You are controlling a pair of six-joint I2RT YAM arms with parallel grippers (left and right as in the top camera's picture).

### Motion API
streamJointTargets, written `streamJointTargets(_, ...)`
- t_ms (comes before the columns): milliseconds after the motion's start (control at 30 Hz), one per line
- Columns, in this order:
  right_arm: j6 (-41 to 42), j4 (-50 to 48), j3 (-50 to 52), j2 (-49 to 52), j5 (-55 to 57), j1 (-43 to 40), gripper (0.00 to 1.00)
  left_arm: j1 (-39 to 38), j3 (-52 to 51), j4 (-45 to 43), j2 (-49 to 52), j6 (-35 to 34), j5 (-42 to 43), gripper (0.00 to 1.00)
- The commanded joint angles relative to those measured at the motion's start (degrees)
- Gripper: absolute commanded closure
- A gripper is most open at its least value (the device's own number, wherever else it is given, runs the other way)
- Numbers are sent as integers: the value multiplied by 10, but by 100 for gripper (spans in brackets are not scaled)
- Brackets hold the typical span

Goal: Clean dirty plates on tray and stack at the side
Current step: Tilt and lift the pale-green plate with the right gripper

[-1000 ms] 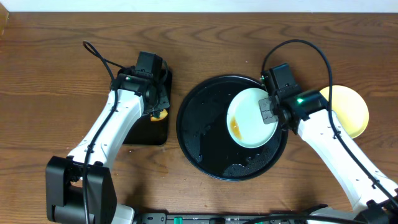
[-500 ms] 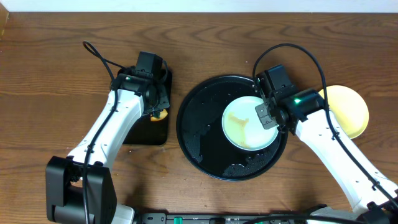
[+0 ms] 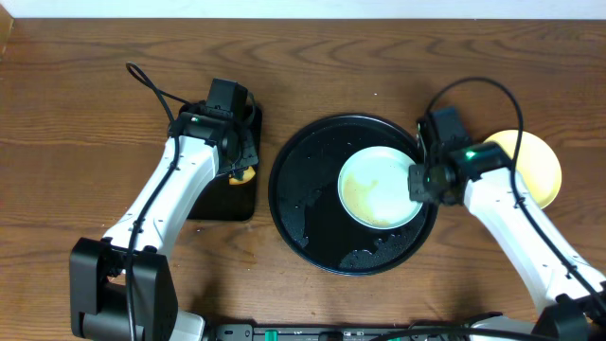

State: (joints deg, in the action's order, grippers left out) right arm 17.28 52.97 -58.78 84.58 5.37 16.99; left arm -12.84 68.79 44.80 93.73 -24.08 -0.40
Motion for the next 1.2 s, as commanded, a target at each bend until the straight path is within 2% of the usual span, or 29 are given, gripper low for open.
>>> streamJointTargets(0,43,-27,49,-7,-34,-10,74,2,-3,2,-9,5,-7,92)
streamJointTargets(200,93,-101,124,-7,-48,-10,73,2,-3,2,-9,5,-7,92)
streamJointTargets(367,128,-156,167,-7,-48,-10,67,2,-3,2,-9,5,-7,92)
streamJointTargets(600,191,-241,222,-6,-48,-9,69,2,-3,2,-9,5,-7,92)
streamJointTargets(667,192,-270,235,-6,-49,-9,72,2,-3,2,-9,5,-7,92)
streamJointTargets(767,192,-290,242,-6,-53,-8,87,2,-3,2,-9,5,-7,92)
streamJointTargets(867,191,-306,242,-6,-55,-8,97,2,-3,2,-9,5,-7,92)
streamJointTargets(1033,190,-329,242,-7,-55,-9,99,2,-3,2,-9,5,-7,92)
streamJointTargets(1167,144,-343,232,-8,-54,-9,99,2,-3,2,-9,5,-7,92)
